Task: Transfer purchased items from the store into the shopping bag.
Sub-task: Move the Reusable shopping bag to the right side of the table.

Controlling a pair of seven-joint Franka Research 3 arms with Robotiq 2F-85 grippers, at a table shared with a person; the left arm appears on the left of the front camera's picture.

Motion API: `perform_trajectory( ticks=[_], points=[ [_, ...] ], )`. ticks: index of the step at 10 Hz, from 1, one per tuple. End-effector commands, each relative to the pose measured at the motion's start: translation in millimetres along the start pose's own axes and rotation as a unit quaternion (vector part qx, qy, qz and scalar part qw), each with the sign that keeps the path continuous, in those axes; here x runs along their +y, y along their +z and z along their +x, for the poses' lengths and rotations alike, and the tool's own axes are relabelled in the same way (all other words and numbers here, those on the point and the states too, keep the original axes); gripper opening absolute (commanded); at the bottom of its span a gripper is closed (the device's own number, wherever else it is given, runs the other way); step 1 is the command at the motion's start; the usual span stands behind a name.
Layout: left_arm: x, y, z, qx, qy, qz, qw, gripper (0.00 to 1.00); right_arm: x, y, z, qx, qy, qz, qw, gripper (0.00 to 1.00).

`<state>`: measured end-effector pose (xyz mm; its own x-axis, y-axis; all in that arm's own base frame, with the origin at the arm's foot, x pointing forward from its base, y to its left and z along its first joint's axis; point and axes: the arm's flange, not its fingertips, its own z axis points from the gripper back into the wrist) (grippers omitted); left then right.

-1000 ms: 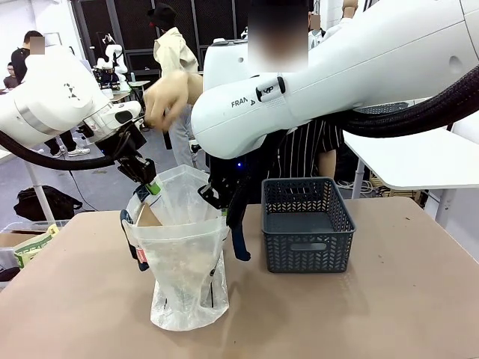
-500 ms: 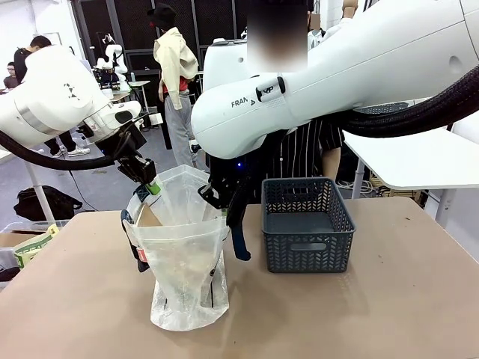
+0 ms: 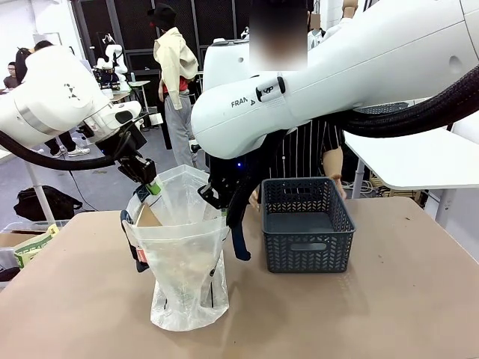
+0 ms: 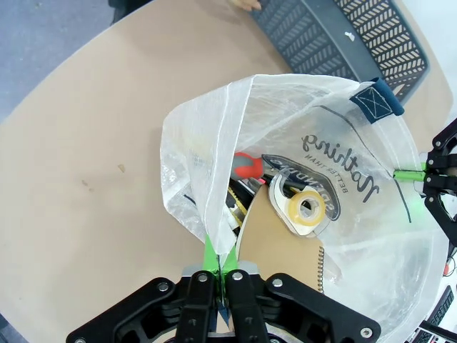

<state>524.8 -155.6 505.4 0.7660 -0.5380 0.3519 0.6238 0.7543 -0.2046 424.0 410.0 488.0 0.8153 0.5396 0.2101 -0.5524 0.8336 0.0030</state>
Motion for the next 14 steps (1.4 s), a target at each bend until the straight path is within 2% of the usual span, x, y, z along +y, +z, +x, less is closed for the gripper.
perform_trajectory(
  ticks=[1, 4, 6, 8, 11, 12, 14],
  points=[
    [-0.1, -7.3, 4.5, -0.008, 0.007, -0.042, 0.999, 0.00, 8.5, 2.7, 12.8, -0.006, 0.005, -0.004, 1.000, 0.00],
    [5.5, -8.8, 5.9, -0.053, 0.009, -0.134, 0.990, 0.00, 15.9, 3.7, 30.4, -0.021, 0.015, 0.001, 1.000, 0.00],
    [6.2, -10.0, 7.6, -0.075, 0.001, -0.172, 0.982, 0.00, 23.5, 4.0, 41.9, -0.025, 0.034, 0.001, 0.999, 0.00],
    [9.2, -14.8, 10.6, -0.083, -0.006, -0.197, 0.977, 0.00, 29.2, 1.5, 51.3, -0.020, 0.037, -0.007, 0.999, 0.00],
    [11.0, -23.2, 13.3, -0.103, -0.007, -0.227, 0.968, 0.00, 38.5, 0.9, 57.2, -0.037, 0.050, 0.002, 0.998, 0.00],
    [15.6, -27.5, 16.0, -0.111, -0.006, -0.242, 0.964, 0.00, 42.6, 2.3, 60.7, -0.052, 0.069, 0.012, 0.996, 0.00],
    [22.6, -31.2, 16.5, -0.121, 0.003, -0.261, 0.958, 0.00, 48.4, 0.2, 64.6, -0.050, 0.096, 0.025, 0.994, 0.00]
  ],
)
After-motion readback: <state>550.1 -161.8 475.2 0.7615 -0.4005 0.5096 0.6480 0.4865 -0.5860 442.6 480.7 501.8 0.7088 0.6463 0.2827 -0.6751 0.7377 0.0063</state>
